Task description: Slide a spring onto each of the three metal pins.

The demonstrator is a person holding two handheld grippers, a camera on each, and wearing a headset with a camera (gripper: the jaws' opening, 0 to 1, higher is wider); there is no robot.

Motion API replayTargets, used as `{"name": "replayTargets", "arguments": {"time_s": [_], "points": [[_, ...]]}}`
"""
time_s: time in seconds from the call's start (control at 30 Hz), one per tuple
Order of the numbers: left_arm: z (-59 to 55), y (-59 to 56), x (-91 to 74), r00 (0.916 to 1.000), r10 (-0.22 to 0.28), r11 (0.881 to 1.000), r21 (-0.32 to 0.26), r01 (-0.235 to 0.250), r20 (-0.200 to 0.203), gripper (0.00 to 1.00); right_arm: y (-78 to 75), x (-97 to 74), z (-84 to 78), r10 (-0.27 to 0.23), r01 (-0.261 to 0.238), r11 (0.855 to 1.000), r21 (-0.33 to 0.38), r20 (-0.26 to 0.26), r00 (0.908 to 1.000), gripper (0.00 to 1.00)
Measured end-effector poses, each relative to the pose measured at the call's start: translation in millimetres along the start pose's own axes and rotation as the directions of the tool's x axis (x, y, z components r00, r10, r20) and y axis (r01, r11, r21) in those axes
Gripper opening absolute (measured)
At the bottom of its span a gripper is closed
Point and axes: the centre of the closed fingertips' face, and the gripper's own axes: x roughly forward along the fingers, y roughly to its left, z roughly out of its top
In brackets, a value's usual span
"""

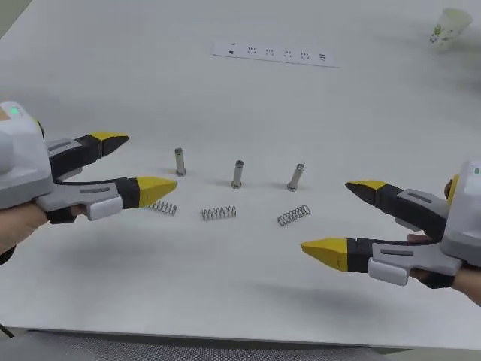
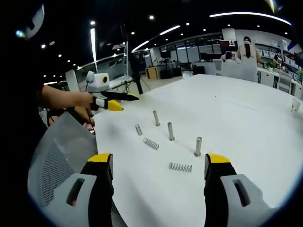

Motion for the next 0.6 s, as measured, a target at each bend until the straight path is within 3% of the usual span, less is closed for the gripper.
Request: {"name": "replayTargets", "arguments": {"time_s": [0.17, 0.5, 0.6], "points": [[-4.6, -5.7, -7.3, 1.0, -0.008, 1.0, -0.012, 0.008, 0.001, 0.8, -0.9, 1.1, -1.8, 0.009, -0.009, 1.0, -0.007, -0.013, 0.9999, 0.78], [-16.3, -20.5, -17.7, 0.9995, -0.023, 0.999, 0.025, 0.023, -0.021, 0.98, -2.3, 1.3, -8.4, 0.018, -0.02, 0.999, -0.041, -0.046, 0.9988, 0.78], [-17.7, -22.5, -19.8, 0.9995, -0.026, 0.999, 0.024, 0.027, -0.02, 0.98, -3.0, 2.7, -11.0, 0.021, -0.025, 0.997, -0.075, -0.063, 0.9978, 0.81]]}}
